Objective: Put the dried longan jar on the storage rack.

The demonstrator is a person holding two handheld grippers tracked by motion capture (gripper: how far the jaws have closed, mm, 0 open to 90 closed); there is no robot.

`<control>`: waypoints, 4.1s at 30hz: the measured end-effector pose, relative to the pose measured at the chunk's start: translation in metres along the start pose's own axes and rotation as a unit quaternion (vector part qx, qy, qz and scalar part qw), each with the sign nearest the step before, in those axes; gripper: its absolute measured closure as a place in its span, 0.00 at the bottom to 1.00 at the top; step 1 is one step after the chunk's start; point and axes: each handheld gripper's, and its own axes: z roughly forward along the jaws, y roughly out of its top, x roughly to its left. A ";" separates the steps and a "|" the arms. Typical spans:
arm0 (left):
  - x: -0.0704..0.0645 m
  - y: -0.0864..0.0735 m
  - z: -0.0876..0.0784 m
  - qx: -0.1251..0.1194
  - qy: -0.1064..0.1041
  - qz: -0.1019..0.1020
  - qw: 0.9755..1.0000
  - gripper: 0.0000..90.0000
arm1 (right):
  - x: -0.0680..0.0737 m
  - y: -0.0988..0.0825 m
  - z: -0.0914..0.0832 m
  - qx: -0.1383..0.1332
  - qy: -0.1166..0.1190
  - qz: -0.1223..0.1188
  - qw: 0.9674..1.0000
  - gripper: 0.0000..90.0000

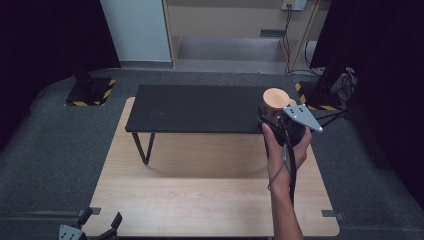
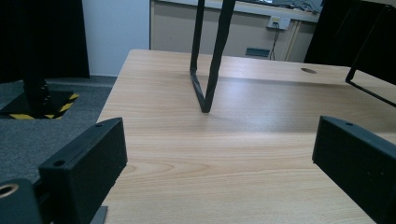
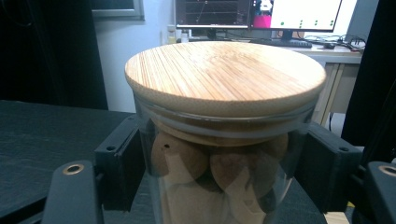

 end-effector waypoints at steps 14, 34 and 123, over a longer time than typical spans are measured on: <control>0.002 0.000 0.001 0.000 0.004 -0.003 1.000 0.02 | -0.003 -0.006 0.023 0.012 -0.015 -0.003 1.000 0.29; 0.004 0.000 0.000 -0.002 0.006 -0.005 1.000 0.02 | -0.005 -0.009 0.044 0.043 -0.022 -0.004 0.999 0.29; 0.004 0.005 0.011 -0.003 -0.001 0.012 1.000 0.02 | 0.011 -0.101 -0.086 0.011 -0.012 0.032 0.999 0.02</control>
